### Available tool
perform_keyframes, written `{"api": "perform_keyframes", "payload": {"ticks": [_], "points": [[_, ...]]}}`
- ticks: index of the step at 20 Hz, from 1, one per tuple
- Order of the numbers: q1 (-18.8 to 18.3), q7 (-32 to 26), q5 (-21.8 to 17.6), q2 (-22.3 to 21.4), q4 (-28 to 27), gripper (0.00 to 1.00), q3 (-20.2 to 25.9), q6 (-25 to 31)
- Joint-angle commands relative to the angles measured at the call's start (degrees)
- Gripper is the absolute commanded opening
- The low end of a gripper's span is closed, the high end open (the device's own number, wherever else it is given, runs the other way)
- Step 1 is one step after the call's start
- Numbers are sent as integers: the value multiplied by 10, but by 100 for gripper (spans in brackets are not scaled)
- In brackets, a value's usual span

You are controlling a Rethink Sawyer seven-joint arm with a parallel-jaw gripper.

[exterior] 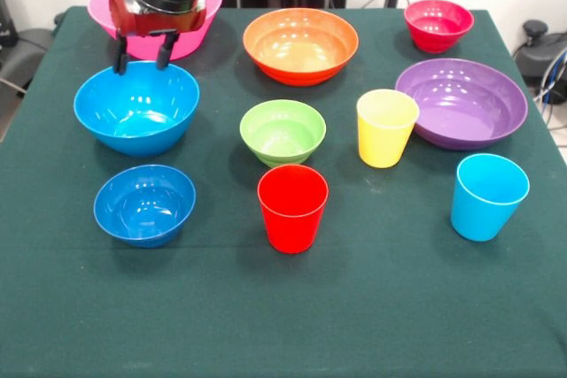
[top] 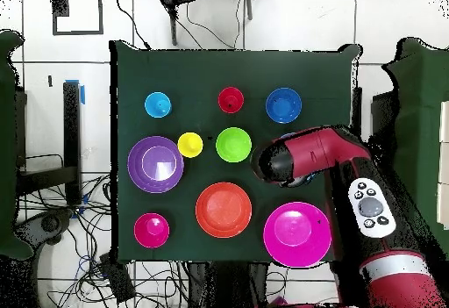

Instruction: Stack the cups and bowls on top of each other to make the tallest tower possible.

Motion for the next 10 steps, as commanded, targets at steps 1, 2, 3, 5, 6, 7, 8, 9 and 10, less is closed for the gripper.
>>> {"api": "perform_keyframes", "payload": {"ticks": [1, 2, 3, 5, 6, 7, 8, 9, 10], "points": [[17, -104, -54, 3, -2, 100, -5, 20], [18, -104, -54, 3, -2, 100, -7, 21], [20, -104, -54, 4, -3, 100, -9, 22], [23, -102, -59, 6, -4, 100, -15, 24], [22, -104, -59, 7, -4, 100, -17, 25], [24, -103, -61, 9, -4, 100, -19, 23], [26, -99, -65, 10, -5, 100, -24, 22], [28, -96, -69, 12, -6, 100, -28, 22], [30, -94, -72, 13, -6, 100, -30, 20]]}}
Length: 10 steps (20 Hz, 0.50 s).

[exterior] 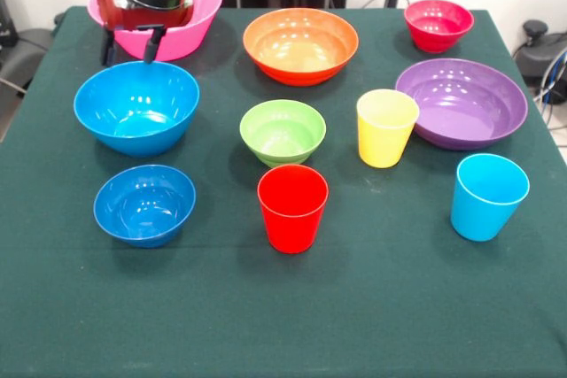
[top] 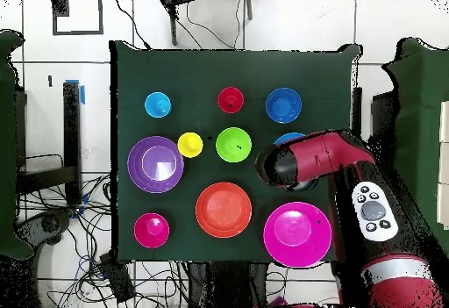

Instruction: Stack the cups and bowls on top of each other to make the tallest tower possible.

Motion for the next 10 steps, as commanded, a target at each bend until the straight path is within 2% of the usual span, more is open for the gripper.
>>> {"api": "perform_keyframes", "payload": {"ticks": [1, 10], "points": [[27, -94, -61, 14, -7, 100, -10, 20], [21, -96, -52, 14, 3, 100, -2, 7]]}}
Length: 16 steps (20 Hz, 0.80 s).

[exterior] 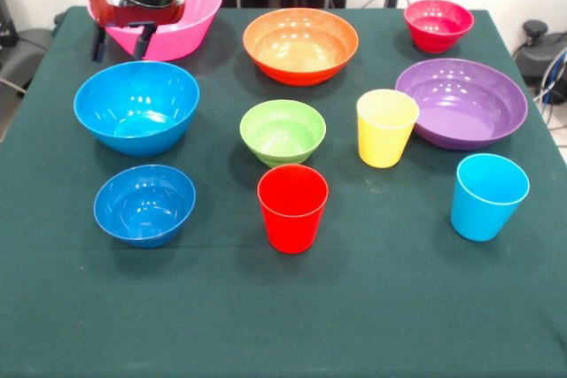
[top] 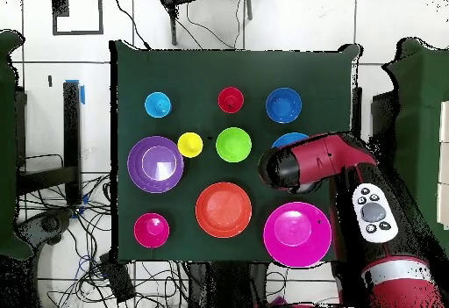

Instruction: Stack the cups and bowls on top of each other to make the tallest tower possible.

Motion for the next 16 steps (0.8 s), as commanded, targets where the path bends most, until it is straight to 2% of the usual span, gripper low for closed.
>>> {"api": "perform_keyframes", "payload": {"ticks": [1, 6, 16], "points": [[18, -95, -41, 14, 4, 100, 9, 5], [12, -100, -30, 1, 25, 100, 15, -9], [-19, -116, 10, -13, 73, 100, 68, -53]]}}
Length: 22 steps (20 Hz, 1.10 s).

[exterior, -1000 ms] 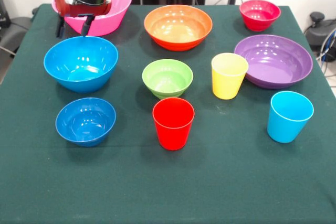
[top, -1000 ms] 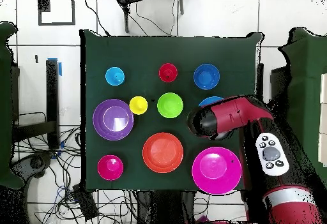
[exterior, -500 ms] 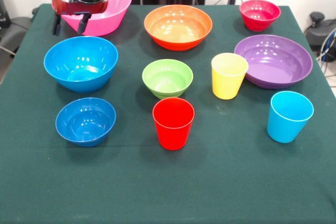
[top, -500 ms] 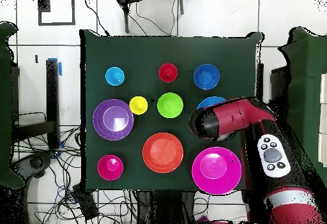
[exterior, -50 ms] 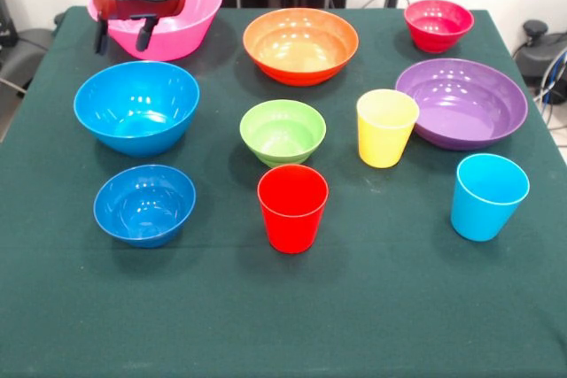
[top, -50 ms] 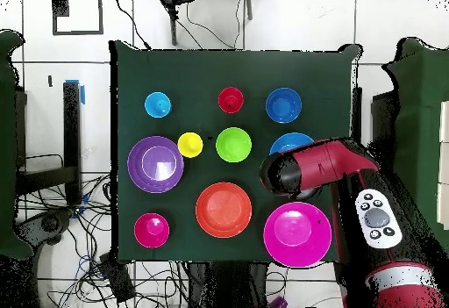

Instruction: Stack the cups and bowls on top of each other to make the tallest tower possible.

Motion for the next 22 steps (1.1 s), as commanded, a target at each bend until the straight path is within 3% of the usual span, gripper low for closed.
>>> {"api": "perform_keyframes", "payload": {"ticks": [1, 8, 22], "points": [[-8, -117, 8, -4, 49, 100, 67, -51], [-39, -128, 21, -6, 71, 100, 107, -73], [-93, -138, 7, 3, 97, 100, 171, -109]]}}
